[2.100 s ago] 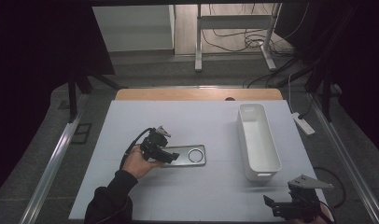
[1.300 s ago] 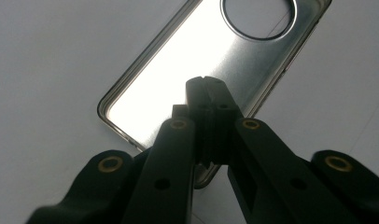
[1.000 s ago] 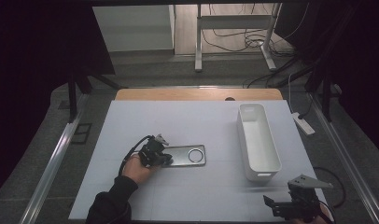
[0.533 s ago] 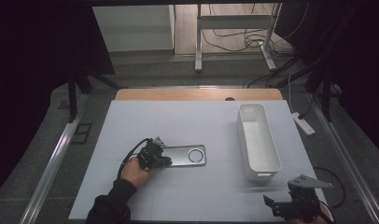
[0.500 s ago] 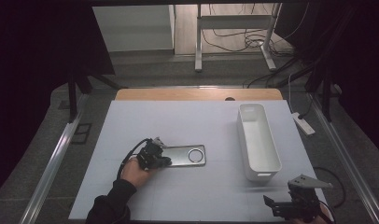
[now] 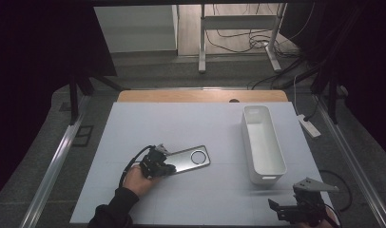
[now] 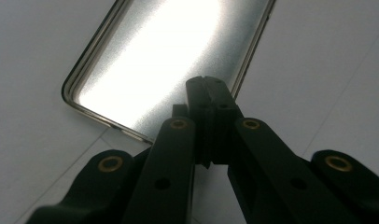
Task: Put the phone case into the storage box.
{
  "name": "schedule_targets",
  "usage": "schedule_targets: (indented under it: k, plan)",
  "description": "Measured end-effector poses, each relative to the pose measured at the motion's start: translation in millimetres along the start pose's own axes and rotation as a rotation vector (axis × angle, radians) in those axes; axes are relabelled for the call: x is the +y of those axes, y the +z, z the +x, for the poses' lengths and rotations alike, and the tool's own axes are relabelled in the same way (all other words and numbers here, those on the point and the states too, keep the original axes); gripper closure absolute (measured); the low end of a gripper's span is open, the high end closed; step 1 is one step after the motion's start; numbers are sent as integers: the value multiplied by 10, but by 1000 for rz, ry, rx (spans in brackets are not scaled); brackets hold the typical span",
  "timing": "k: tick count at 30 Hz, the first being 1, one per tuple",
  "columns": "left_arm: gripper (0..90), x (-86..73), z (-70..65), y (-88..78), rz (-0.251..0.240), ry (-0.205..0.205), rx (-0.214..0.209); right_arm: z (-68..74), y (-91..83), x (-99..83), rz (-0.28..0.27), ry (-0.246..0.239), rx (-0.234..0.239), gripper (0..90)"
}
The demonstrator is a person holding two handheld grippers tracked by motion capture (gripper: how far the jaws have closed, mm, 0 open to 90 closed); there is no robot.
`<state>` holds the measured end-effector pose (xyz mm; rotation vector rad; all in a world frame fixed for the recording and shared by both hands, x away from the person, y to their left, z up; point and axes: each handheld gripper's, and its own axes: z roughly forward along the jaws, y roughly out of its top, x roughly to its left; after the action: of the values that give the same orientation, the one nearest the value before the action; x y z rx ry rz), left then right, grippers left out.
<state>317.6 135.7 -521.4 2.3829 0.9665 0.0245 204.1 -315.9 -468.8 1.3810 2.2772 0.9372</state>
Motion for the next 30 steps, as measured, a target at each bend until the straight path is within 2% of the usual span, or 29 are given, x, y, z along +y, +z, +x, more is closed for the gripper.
schedule_targets:
  k: [5, 20, 24, 27, 30]
  plan:
    - [890, -22, -58, 4, 0, -11, -21, 1, -1, 0, -1, -1, 0, 0]
    - [890, 15, -246, 74, -1, 2, -68, 9, 4, 1, 4, -7, -2, 0]
    - [890, 37, -291, 96, -3, 4, -67, 9, 6, 1, 6, -8, -3, 1]
    - [890, 34, -282, 97, -5, -8, -75, 8, 8, 1, 5, -6, -3, 2]
    - [890, 38, -284, 91, -2, -2, -66, 7, 9, 1, 4, -5, -3, 2]
